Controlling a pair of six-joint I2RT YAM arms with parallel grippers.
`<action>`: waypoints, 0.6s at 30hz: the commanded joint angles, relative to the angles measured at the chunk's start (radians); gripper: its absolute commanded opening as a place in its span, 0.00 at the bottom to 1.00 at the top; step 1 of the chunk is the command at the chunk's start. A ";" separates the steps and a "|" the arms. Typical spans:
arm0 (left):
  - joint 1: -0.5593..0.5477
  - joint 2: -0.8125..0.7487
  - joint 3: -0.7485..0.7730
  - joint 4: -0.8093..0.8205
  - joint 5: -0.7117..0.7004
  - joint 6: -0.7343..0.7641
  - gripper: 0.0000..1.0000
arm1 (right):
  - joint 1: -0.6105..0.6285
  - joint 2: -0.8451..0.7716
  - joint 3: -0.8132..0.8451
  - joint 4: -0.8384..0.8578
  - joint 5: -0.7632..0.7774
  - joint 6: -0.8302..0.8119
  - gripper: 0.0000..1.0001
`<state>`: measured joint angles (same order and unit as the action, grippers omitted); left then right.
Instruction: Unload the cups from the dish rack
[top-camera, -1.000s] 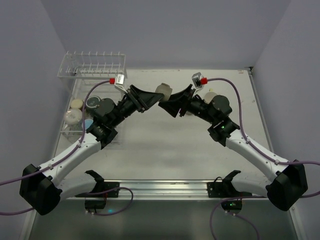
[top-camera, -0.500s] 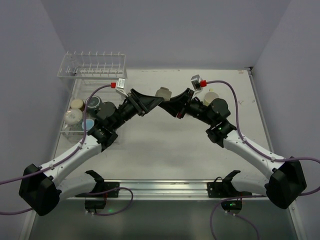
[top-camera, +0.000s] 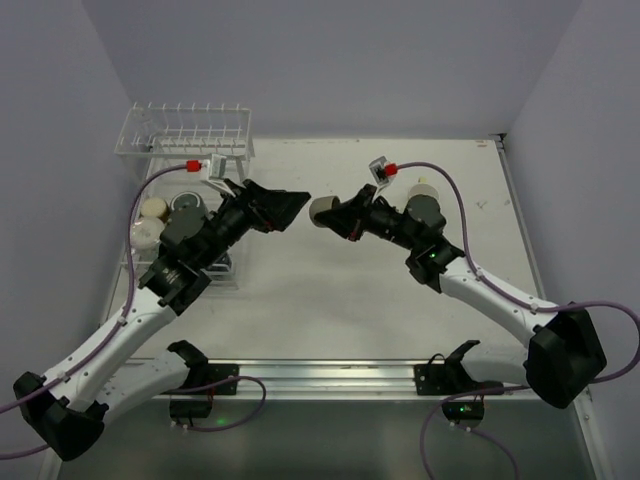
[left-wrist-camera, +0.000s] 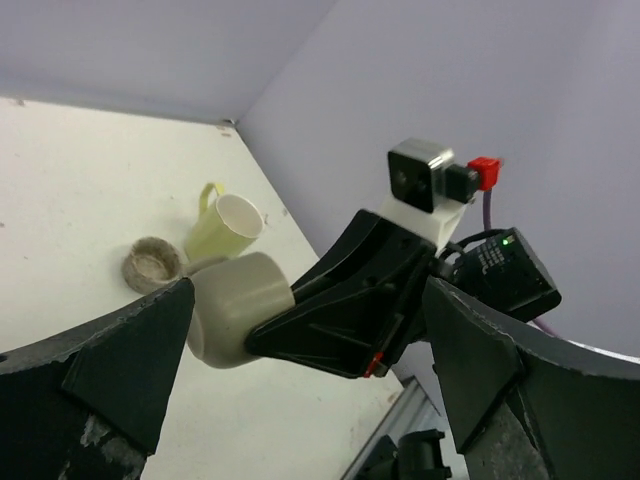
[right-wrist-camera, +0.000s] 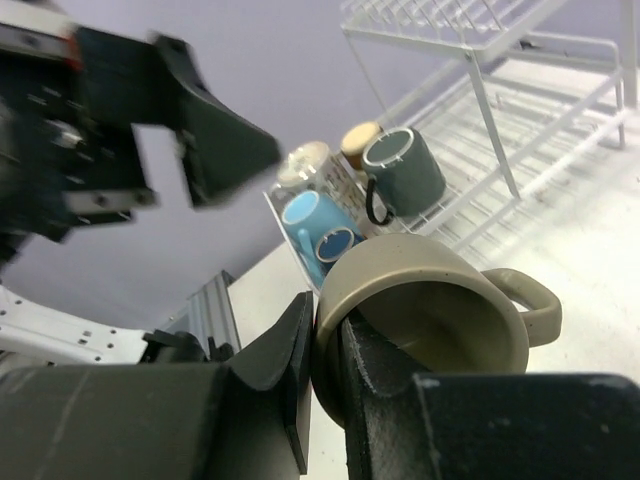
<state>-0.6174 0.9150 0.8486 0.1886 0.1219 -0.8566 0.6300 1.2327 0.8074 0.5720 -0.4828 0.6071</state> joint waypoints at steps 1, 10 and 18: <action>-0.002 -0.042 0.085 -0.170 -0.102 0.195 1.00 | -0.003 0.011 0.035 -0.125 0.050 -0.058 0.00; -0.004 -0.174 0.095 -0.553 -0.413 0.550 1.00 | -0.001 0.425 0.522 -0.851 0.329 -0.314 0.00; -0.002 -0.249 -0.008 -0.540 -0.515 0.623 1.00 | -0.006 0.764 0.884 -1.057 0.548 -0.429 0.00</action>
<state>-0.6174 0.6754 0.8600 -0.3397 -0.3248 -0.3058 0.6281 1.9434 1.5707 -0.3500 -0.0612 0.2626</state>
